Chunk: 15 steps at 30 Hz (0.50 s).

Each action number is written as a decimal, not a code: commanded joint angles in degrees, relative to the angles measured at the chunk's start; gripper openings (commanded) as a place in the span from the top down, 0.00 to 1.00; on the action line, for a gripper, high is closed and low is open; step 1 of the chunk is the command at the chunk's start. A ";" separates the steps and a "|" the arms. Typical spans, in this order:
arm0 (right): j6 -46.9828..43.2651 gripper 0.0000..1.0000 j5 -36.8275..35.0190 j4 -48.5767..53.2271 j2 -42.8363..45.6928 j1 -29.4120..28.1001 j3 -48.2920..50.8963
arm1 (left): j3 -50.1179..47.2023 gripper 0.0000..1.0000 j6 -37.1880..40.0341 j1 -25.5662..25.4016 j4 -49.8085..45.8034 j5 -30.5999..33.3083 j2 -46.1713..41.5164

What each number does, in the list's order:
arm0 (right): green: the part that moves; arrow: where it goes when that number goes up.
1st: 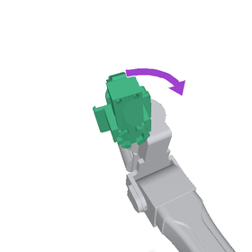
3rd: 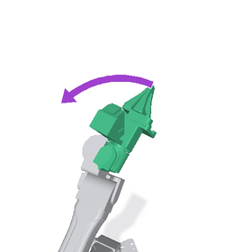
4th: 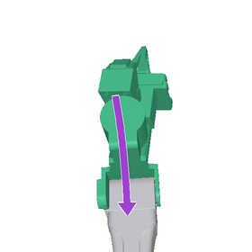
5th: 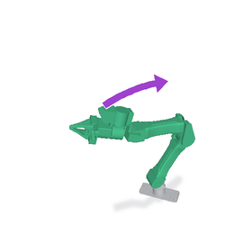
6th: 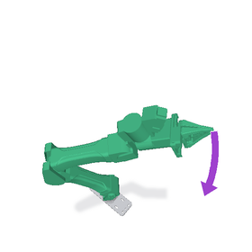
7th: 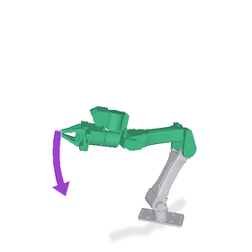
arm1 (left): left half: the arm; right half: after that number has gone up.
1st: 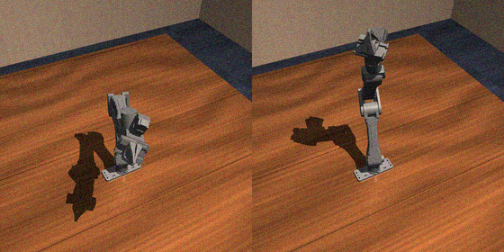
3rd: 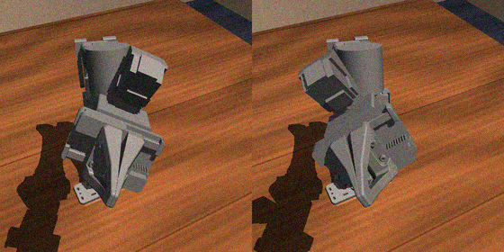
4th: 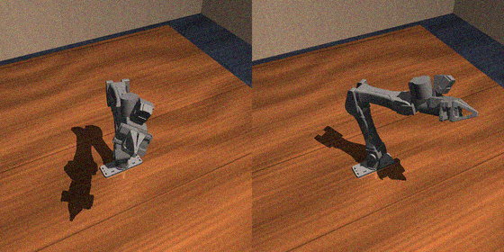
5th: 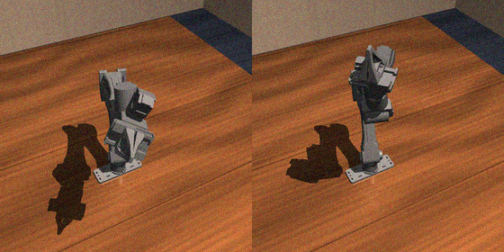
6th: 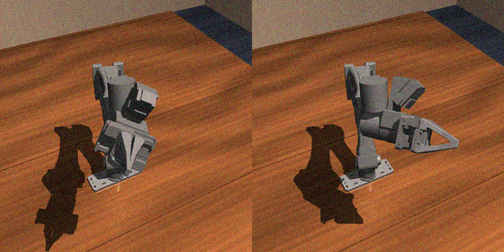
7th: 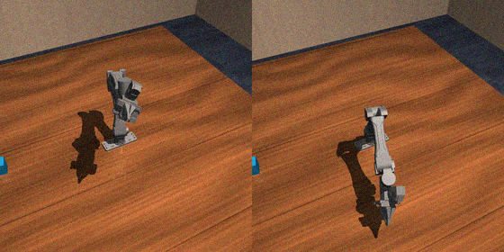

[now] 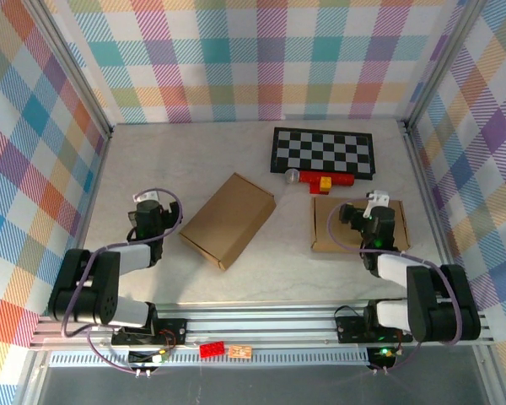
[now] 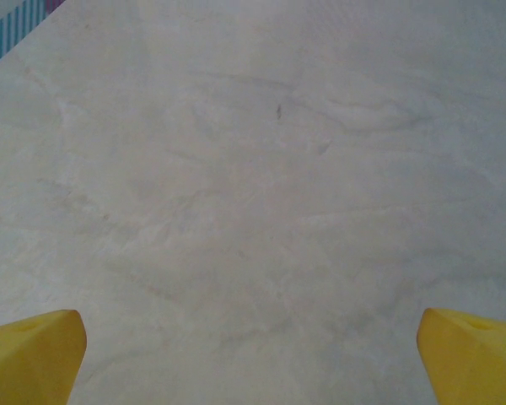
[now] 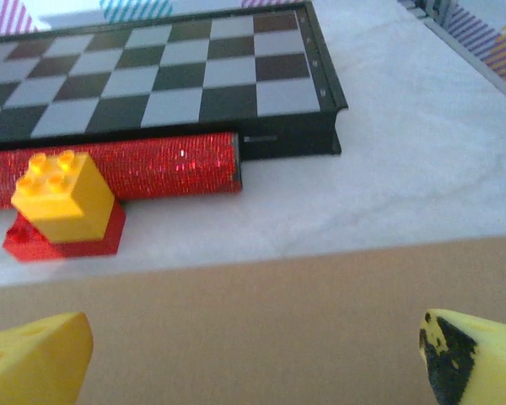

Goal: Fold the paper box

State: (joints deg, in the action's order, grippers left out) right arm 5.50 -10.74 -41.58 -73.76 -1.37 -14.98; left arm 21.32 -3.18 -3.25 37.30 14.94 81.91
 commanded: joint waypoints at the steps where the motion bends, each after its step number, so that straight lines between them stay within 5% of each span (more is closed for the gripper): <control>1: -0.45 0.01 5.76 -8.41 -2.85 2.12 -1.20 | 1.14 0.00 0.95 1.10 10.06 -5.08 3.97; 5: 0.13 0.01 8.22 -13.69 -6.74 3.67 -0.48 | -1.67 0.00 1.52 0.84 19.54 -5.29 8.32; 10: 0.12 0.01 8.47 -26.96 -14.46 3.71 2.40 | -1.84 0.00 1.27 0.70 19.11 -4.31 7.92; 15: 0.57 0.01 7.08 -19.98 -12.79 3.61 0.09 | 0.85 0.00 2.30 -1.13 14.39 -1.15 8.36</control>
State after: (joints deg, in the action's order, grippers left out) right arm 5.26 -3.99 -60.49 -86.94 1.93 -13.93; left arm 20.47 -1.87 -3.49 51.05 11.84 89.76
